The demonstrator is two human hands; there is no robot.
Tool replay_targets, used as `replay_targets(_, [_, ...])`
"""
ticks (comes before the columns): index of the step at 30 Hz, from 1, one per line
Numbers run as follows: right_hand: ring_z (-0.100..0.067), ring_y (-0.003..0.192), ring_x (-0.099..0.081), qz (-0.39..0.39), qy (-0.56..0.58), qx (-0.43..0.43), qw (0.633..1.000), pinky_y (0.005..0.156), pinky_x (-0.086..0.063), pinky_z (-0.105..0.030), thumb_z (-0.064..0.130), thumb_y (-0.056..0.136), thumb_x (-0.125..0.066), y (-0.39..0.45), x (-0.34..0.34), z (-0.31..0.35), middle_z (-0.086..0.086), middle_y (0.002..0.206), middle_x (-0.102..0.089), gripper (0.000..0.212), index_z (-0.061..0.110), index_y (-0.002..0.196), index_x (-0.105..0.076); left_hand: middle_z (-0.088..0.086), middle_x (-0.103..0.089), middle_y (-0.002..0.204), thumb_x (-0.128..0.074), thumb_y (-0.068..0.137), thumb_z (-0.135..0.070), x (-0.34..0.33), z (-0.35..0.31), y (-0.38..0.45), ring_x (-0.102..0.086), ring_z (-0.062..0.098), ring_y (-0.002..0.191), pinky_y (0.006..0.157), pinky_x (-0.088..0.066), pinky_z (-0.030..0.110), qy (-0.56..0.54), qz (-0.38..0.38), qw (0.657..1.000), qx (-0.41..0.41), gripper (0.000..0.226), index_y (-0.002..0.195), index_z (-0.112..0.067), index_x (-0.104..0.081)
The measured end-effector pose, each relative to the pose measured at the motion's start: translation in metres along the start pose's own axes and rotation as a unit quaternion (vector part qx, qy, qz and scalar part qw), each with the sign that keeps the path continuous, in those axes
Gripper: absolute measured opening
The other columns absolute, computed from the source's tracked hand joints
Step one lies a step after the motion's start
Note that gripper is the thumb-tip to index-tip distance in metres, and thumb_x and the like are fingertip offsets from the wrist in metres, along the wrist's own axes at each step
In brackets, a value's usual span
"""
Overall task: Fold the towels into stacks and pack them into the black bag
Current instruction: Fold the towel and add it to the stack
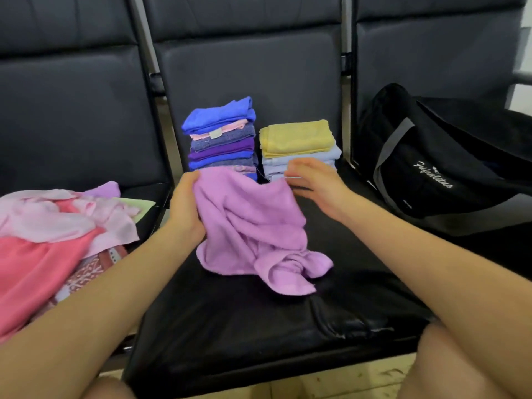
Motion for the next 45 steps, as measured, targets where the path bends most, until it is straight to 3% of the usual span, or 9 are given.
replay_targets(4, [-0.019,0.089,-0.059,0.085,-0.268,-0.090,0.955,0.069,-0.048,-0.025,0.027,0.090,-0.066,-0.019,-0.007,-0.050,-0.007,0.106,-0.058,0.039,0.013,0.124,-0.055,0.019,-0.061,0.096,-0.063,0.066,-0.029,0.037,0.013,0.001,-0.063,0.031,0.095,0.093,-0.050,0.042,0.091,-0.056,0.992,0.061,0.045,0.103,-0.004,-0.060])
replay_targets(7, [-0.007,0.066,-0.052,0.174,-0.361,-0.094,0.911,0.057,-0.043,-0.014,0.024,0.088,-0.069,-0.028,-0.012,-0.078,0.003,0.075,-0.053,0.017,0.013,0.093,-0.057,0.012,-0.055,0.074,-0.058,0.064,-0.025,0.050,0.018,0.002,-0.055,0.023,0.071,0.069,-0.045,0.033,0.181,-0.021,0.980,0.081,0.024,0.082,-0.010,-0.056])
replay_targets(10, [-0.005,0.061,-0.048,0.193,-0.326,-0.109,0.919,0.059,-0.041,-0.014,0.025,0.088,-0.068,-0.027,-0.014,-0.084,0.004,0.068,-0.050,0.021,0.012,0.082,-0.053,0.005,-0.055,0.069,-0.060,0.067,-0.031,0.056,0.015,-0.001,-0.050,0.018,0.070,0.071,-0.039,0.033,0.310,0.004,0.950,0.022,0.016,0.068,-0.016,-0.056])
replay_targets(15, [-0.012,0.075,-0.050,0.165,-0.304,-0.138,0.928,0.067,-0.042,-0.025,0.051,0.086,-0.062,-0.023,-0.015,-0.090,-0.002,0.080,-0.056,0.052,-0.001,0.089,-0.064,0.009,-0.064,0.069,-0.054,0.093,-0.035,0.051,0.025,0.000,-0.057,0.017,0.068,0.077,-0.046,0.032,0.590,0.083,0.803,0.016,0.044,0.057,-0.012,-0.061])
replay_targets(19, [-0.020,0.071,-0.045,0.042,-0.328,-0.070,0.941,0.064,-0.039,-0.032,0.024,0.090,-0.054,-0.009,-0.011,-0.084,-0.009,0.075,-0.052,0.024,0.009,0.071,-0.054,0.007,-0.048,0.064,-0.042,0.093,-0.020,0.031,0.017,0.001,-0.041,0.018,0.062,0.061,-0.036,0.033,0.732,0.065,0.675,-0.069,0.036,0.058,-0.012,-0.044])
replay_targets(22, [-0.020,0.067,-0.048,0.004,-0.298,-0.113,0.948,0.059,-0.044,-0.028,0.010,0.087,-0.047,-0.008,-0.005,-0.086,-0.007,0.069,-0.056,0.024,0.011,0.064,-0.054,0.000,-0.059,0.070,-0.042,0.091,-0.021,0.007,0.013,-0.006,-0.052,0.020,0.067,0.061,-0.041,0.034,0.748,0.048,0.638,-0.175,0.028,0.066,-0.013,-0.053])
replay_targets(31, [-0.014,0.070,-0.060,0.145,-0.338,-0.178,0.913,0.064,-0.048,-0.023,0.031,0.093,-0.052,-0.027,-0.008,-0.086,-0.005,0.084,-0.066,0.025,0.010,0.088,-0.065,0.001,-0.060,0.076,-0.053,0.093,-0.040,-0.024,0.066,0.033,-0.054,0.019,0.076,0.070,-0.043,0.032,0.714,0.124,0.685,-0.070,0.033,0.081,-0.011,-0.063])
replay_targets(38, [-0.012,0.057,-0.044,0.072,-0.209,-0.140,0.965,0.055,-0.039,-0.023,0.057,0.091,-0.050,-0.019,-0.020,-0.076,0.003,0.062,-0.049,0.048,0.012,0.072,-0.054,0.005,-0.061,0.080,-0.046,0.094,-0.025,-0.029,0.009,0.026,-0.056,0.020,0.078,0.074,-0.045,0.032,0.190,-0.054,0.979,-0.042,0.020,0.084,-0.015,-0.059])
replay_targets(45, [-0.008,0.056,-0.030,0.130,-0.314,0.006,0.940,0.053,-0.025,-0.024,0.030,0.087,-0.069,-0.010,-0.066,-0.065,0.006,0.056,-0.034,0.045,0.017,0.057,-0.039,0.004,-0.074,0.094,-0.061,0.089,-0.037,0.032,-0.019,0.016,-0.069,0.016,0.089,0.081,-0.055,0.029,0.019,-0.079,0.995,-0.056,0.031,0.100,-0.009,-0.069])
Point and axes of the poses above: each hand's wrist, its own y-axis towards the middle knuckle, its own x-axis out of the back of the hand, z = x × y, the point moved 6 cm from there along y, towards the middle knuckle
